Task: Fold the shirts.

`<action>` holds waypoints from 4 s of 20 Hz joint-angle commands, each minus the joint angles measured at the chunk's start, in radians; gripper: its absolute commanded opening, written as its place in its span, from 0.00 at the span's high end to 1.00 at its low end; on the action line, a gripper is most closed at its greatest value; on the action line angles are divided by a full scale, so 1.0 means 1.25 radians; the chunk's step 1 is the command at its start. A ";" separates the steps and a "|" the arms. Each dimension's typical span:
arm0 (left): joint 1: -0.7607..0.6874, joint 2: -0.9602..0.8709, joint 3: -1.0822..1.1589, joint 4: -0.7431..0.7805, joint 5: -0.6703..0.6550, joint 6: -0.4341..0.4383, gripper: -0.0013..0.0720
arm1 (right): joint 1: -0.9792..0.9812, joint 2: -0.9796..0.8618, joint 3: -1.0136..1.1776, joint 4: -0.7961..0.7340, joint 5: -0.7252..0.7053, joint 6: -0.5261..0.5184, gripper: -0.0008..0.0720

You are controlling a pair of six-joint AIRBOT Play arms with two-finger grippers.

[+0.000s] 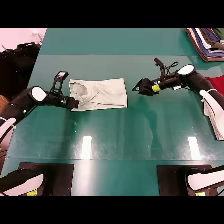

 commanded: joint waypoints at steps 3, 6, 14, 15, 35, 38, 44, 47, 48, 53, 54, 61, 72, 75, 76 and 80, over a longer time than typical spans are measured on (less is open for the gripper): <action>0.001 0.001 0.138 0.250 -0.237 0.001 0.95 | -0.005 0.035 0.000 -0.003 -0.024 0.000 0.23; 0.001 0.001 0.142 0.271 -0.275 0.001 0.95 | -0.015 0.042 0.000 -0.006 -0.025 0.000 0.23; 0.001 0.001 0.137 0.297 -0.314 -0.105 0.00 | -0.015 0.042 0.000 -0.007 -0.021 0.001 0.22; 0.001 0.001 0.145 0.296 -0.306 -0.110 0.01 | -0.015 0.041 0.000 -0.008 -0.026 0.001 0.22; 0.001 0.001 0.188 -0.079 -0.159 -0.055 0.95 | 0.219 -0.363 0.353 0.096 -0.043 0.071 0.66; 0.001 0.001 0.188 -0.091 -0.159 -0.056 0.95 | 0.213 -0.360 0.450 0.023 -0.025 0.063 0.97; -0.130 0.001 0.188 -0.108 -0.117 -0.065 0.95 | 0.076 -0.229 0.525 -0.236 0.028 0.137 0.97; -0.210 0.001 0.188 -0.110 -0.078 -0.086 0.95 | -0.065 -0.136 0.523 -0.332 0.092 0.143 0.97; -0.229 0.001 0.188 -0.114 -0.068 -0.086 0.95 | -0.122 -0.107 0.523 -0.366 0.108 0.144 0.97; -0.271 0.000 0.188 -0.160 -0.020 -0.086 0.95 | -0.422 -0.029 0.523 -0.383 0.128 0.149 0.97; -0.271 0.000 0.188 -0.168 -0.013 -0.092 0.95 | -0.476 -0.027 0.523 -0.378 0.128 0.150 0.97; -0.271 0.000 0.188 -0.171 0.022 -0.147 0.95 | -0.684 -0.027 0.524 -0.295 0.089 0.168 0.97; -0.271 0.000 0.188 -0.170 0.028 -0.146 0.95 | -0.741 0.134 0.523 -0.218 0.024 0.165 0.97; -0.271 0.000 0.188 -0.170 0.017 -0.146 0.95 | -0.777 0.145 0.523 -0.262 0.133 0.166 0.97; -0.271 0.000 0.188 -0.170 0.013 -0.146 0.95 | -0.783 0.144 0.519 -0.311 0.179 0.166 0.97; -0.271 0.000 0.188 -0.170 -0.003 -0.140 0.95 | -0.812 0.203 0.349 -0.431 0.235 0.165 0.97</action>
